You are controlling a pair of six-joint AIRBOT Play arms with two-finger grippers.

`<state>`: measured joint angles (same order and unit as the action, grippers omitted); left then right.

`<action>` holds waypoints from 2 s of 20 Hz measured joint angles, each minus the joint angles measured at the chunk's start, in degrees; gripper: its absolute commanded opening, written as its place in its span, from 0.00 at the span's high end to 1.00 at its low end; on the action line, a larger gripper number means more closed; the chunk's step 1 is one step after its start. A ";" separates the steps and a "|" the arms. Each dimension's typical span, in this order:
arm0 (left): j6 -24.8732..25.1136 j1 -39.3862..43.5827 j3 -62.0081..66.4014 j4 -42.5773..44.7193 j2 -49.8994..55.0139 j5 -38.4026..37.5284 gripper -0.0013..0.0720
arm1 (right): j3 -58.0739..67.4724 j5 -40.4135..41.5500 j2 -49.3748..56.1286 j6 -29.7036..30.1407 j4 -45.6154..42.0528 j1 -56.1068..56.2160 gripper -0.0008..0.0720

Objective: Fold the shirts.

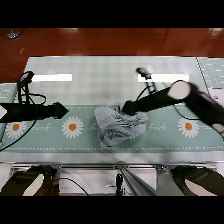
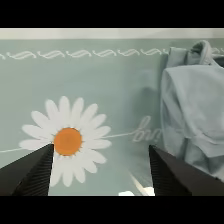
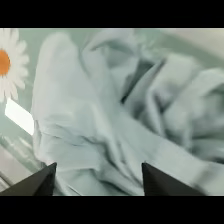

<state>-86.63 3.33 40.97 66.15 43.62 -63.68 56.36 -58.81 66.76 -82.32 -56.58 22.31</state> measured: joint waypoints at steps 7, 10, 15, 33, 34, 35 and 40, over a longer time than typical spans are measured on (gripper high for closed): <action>4.92 5.35 -0.04 -17.09 16.74 -0.07 0.03 | -10.56 -4.59 -16.52 -1.77 -8.13 -29.70 0.14; 11.04 8.07 -0.04 -28.41 25.46 3.96 0.03 | -18.78 -4.68 -20.41 0.20 -4.20 -34.91 0.14; 23.47 11.41 0.07 -47.34 35.54 7.21 0.81 | -27.28 -4.50 -22.53 2.95 2.29 -37.48 0.14; 34.42 3.74 9.57 -58.40 40.13 6.71 0.95 | -36.89 12.17 -15.63 -5.53 20.90 3.06 0.14; 34.34 3.67 9.62 -58.42 40.13 6.69 0.95 | -35.65 14.82 -13.07 -5.79 21.99 5.86 0.14; 34.34 3.58 9.66 -58.40 40.13 6.51 0.95 | -34.25 17.09 -10.60 -5.90 22.80 8.15 0.14; 34.34 3.48 9.70 -58.42 40.13 5.75 0.95 | -26.34 24.44 1.70 -6.49 25.31 13.94 0.36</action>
<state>-52.29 6.81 50.68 7.73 83.74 -57.93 30.02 -34.37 68.47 -88.82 -31.27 36.25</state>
